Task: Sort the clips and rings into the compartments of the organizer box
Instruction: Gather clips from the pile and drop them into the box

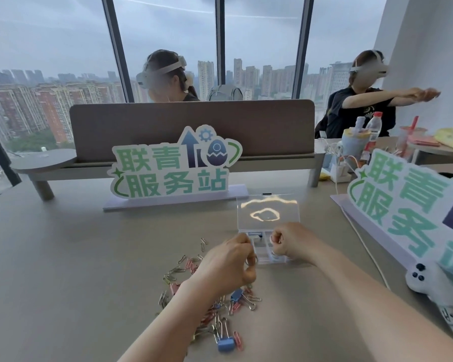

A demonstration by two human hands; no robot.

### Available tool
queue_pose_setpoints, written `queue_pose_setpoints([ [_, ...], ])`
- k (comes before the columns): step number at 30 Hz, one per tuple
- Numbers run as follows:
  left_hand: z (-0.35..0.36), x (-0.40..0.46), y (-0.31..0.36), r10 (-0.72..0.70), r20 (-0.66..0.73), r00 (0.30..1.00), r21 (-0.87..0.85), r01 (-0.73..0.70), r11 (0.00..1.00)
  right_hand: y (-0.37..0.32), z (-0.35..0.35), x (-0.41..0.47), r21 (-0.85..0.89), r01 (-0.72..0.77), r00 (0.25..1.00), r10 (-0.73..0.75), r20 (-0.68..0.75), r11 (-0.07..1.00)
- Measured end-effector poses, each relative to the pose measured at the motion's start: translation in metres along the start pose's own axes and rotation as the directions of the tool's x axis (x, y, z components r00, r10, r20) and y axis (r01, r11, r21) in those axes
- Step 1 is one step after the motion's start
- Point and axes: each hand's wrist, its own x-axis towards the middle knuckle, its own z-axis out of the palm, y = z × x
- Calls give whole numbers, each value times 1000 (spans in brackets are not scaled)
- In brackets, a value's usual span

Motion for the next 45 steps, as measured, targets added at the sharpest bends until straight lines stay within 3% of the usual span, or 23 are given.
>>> queue_pose_setpoints([
  [6,6,27,-3,3,57,998,29,-4,1000,-5,-6,10,-95,36,998,-32,47,995],
  [25,31,75,-17,-47,94,994,-14,49,999,7,-11,30,-72,19,968,-1,251,997],
  [38,36,94,-9,-78,128,989,-20,81,997,16,-12,18,-53,82,986,-73,147,995],
  [42,39,102,-5,-89,150,985,12,89,996,19,-14,14,-64,91,995,-88,49,994],
  [45,39,105,-5,-95,138,986,29,92,995,21,-13,11,-68,97,994,-92,66,993],
])
